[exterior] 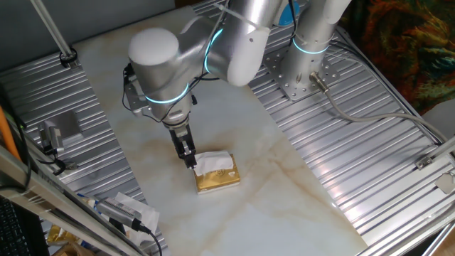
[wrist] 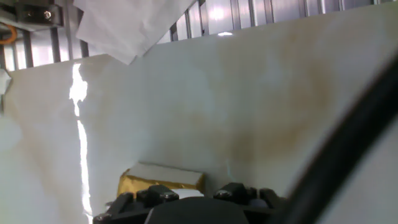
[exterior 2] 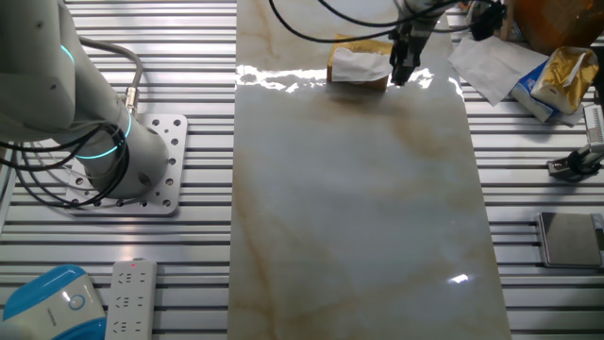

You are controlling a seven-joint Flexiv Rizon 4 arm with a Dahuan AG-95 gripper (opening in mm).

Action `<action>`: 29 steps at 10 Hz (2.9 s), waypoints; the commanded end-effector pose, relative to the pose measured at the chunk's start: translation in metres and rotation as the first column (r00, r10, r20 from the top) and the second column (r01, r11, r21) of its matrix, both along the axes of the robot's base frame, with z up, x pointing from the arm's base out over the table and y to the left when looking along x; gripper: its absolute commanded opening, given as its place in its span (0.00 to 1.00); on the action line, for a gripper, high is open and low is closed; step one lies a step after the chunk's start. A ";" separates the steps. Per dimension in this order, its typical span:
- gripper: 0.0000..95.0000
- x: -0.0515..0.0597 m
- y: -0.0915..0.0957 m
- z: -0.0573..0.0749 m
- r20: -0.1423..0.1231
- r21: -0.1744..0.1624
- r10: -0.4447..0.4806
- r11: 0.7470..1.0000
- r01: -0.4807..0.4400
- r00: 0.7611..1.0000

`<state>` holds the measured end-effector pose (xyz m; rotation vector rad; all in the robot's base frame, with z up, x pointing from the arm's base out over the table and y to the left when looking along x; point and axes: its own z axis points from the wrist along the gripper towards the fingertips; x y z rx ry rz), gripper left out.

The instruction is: Pull out a napkin

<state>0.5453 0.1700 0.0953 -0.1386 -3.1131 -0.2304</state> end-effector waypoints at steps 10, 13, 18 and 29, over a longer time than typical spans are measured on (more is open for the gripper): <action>0.60 -0.033 0.003 -0.024 0.038 0.210 -0.041 0.977 0.032 0.998; 0.60 -0.030 0.010 -0.028 0.041 0.208 -0.038 0.978 0.029 0.998; 0.00 -0.026 0.025 -0.024 0.035 0.154 -0.051 0.987 0.045 0.998; 0.00 -0.034 0.026 0.004 0.038 0.108 -0.032 0.994 0.028 0.999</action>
